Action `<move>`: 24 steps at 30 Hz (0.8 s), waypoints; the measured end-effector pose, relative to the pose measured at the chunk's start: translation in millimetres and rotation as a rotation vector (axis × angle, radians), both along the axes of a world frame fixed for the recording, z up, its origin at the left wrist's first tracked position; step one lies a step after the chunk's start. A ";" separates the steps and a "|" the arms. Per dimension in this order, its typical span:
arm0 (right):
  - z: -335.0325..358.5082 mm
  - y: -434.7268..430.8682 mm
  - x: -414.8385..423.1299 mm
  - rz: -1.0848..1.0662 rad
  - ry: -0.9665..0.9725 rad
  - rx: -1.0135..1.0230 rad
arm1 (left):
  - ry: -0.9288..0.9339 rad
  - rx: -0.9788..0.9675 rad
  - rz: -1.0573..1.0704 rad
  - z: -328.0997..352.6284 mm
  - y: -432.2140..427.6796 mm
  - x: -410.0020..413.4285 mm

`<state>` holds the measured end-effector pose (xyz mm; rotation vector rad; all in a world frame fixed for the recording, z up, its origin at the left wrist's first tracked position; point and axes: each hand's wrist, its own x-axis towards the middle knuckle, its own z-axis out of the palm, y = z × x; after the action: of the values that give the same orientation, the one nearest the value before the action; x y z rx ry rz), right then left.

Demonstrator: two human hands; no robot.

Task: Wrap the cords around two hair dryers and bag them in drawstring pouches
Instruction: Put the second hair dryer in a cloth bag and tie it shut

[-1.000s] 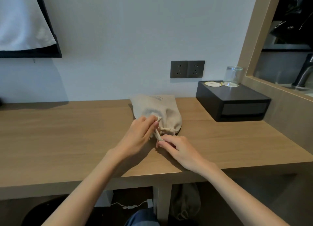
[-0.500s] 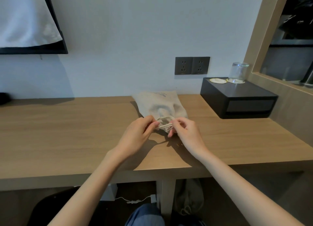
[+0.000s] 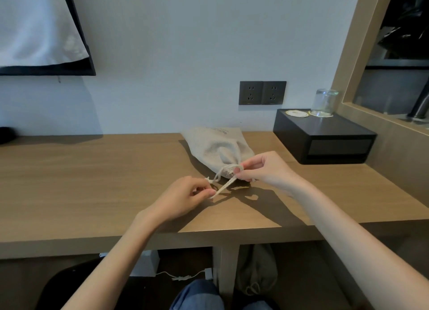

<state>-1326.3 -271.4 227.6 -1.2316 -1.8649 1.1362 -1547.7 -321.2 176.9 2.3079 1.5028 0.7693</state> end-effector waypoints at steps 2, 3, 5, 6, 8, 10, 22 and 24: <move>-3.1 -0.3 -0.3 -0.002 -0.075 0.162 | -0.042 0.066 0.036 -1.7 4.9 -0.9; -5.2 0.3 -0.6 -0.016 -0.146 0.278 | -0.082 0.134 0.072 -0.2 8.3 0.2; -9.1 1.6 -1.0 -0.032 -0.251 0.522 | -0.188 0.261 0.131 8.1 16.6 6.2; -11.4 2.4 -1.5 -0.018 -0.261 0.629 | -0.231 0.289 0.136 14.0 21.8 10.8; -19.7 6.1 -2.2 0.011 -0.239 0.843 | -0.259 0.276 0.089 26.7 32.6 22.4; -29.7 8.9 -3.6 -0.017 -0.190 1.014 | -0.231 0.203 -0.002 35.6 41.5 34.4; -49.6 13.0 -2.3 -0.154 0.104 0.898 | -0.387 0.038 -0.078 15.8 46.7 36.7; -46.0 10.6 0.1 -0.139 0.100 0.778 | -0.389 0.123 0.009 15.9 45.4 36.4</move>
<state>-1326.2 -260.8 181.5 -0.8099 -1.8343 0.3121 -1511.3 -275.9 192.8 2.0743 1.3209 1.2594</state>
